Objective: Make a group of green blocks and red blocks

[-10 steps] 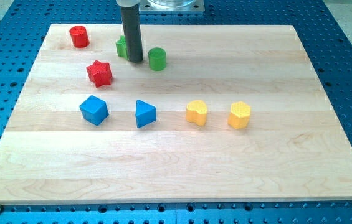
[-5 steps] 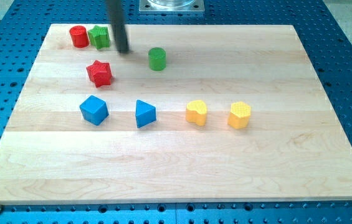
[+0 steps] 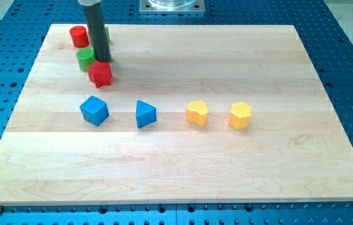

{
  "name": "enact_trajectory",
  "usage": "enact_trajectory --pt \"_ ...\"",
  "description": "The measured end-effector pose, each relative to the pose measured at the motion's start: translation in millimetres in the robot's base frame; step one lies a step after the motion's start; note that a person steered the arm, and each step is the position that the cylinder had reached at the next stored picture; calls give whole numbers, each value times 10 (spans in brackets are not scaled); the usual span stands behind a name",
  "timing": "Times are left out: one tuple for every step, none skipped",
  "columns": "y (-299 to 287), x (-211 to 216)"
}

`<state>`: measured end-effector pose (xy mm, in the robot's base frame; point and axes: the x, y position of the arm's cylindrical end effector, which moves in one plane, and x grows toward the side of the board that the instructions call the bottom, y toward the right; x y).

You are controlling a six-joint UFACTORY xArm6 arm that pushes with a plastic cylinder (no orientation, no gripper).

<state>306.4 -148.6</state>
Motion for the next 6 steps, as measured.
enact_trajectory --pt "498 385" --pt "315 877" --pt "-309 760" --pt "-327 371" --pt "-327 319" --pt "247 792"
